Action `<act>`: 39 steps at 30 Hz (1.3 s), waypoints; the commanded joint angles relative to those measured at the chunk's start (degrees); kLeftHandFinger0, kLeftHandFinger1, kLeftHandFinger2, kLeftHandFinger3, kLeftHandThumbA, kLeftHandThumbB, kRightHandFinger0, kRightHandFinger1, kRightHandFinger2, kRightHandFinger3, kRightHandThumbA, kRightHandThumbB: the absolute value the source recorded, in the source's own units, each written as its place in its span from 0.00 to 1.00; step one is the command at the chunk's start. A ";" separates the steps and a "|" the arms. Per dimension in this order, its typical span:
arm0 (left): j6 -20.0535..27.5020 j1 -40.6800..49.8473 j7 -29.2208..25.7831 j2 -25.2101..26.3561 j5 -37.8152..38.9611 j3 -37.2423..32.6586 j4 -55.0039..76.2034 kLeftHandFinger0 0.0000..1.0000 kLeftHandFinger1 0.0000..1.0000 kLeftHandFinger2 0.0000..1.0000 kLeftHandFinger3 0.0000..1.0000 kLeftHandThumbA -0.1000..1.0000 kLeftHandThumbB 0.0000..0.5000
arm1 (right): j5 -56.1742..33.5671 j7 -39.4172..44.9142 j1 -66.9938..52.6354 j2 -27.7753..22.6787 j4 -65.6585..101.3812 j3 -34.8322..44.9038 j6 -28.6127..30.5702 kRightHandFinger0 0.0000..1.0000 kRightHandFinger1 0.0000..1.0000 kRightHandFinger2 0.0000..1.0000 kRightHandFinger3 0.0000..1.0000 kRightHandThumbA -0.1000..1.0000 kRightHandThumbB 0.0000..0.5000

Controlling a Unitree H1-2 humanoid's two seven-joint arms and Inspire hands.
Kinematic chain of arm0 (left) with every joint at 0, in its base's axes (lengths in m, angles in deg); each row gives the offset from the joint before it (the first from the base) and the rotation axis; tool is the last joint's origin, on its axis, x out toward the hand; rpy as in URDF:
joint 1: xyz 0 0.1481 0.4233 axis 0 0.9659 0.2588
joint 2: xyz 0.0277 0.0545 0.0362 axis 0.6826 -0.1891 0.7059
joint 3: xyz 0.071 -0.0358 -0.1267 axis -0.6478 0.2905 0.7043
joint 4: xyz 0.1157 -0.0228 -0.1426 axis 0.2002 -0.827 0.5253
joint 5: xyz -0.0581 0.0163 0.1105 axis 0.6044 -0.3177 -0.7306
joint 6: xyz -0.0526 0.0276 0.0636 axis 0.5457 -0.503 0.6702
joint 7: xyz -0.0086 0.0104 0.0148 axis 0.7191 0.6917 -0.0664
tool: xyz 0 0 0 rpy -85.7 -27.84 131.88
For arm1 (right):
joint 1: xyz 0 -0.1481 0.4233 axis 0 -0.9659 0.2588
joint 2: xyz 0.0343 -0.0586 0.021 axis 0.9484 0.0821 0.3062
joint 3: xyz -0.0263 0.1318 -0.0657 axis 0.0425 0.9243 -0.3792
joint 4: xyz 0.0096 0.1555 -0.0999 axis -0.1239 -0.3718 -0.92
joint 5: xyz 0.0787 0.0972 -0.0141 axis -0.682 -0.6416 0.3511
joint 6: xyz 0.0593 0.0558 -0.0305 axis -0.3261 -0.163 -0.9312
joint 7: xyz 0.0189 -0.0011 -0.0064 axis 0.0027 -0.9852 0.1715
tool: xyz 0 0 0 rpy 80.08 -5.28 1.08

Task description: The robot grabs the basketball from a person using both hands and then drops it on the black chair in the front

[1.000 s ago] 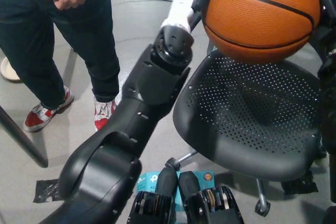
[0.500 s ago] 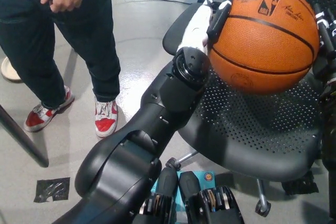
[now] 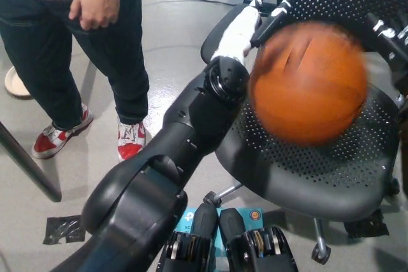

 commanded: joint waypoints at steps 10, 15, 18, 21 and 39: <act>4.31 -6.24 4.62 9.29 0.60 2.87 3.89 1.00 1.00 1.00 1.00 1.00 0.60 | 4.07 4.39 3.76 -8.57 2.74 0.37 8.11 1.00 1.00 1.00 1.00 1.00 0.61; 6.25 -1.78 5.91 11.33 0.62 3.12 9.98 1.00 1.00 1.00 1.00 1.00 0.52 | 3.77 5.31 2.17 -7.64 5.92 0.41 7.80 1.00 1.00 1.00 1.00 1.00 0.65; 5.82 -1.41 6.14 11.38 0.52 3.21 10.87 1.00 1.00 1.00 1.00 1.00 0.52 | 3.91 5.44 2.15 -7.54 6.03 0.59 7.72 1.00 1.00 1.00 1.00 1.00 0.66; 7.16 3.76 8.64 11.92 2.06 4.10 17.54 1.00 1.00 1.00 1.00 1.00 0.49 | 3.32 5.80 -1.50 -6.17 13.38 -0.26 4.73 1.00 1.00 1.00 1.00 1.00 0.69; 4.55 48.11 12.70 17.03 4.90 6.80 79.10 1.00 1.00 1.00 1.00 1.00 0.53 | 11.00 10.02 -25.30 -0.96 45.64 -13.49 5.93 1.00 1.00 1.00 1.00 1.00 0.47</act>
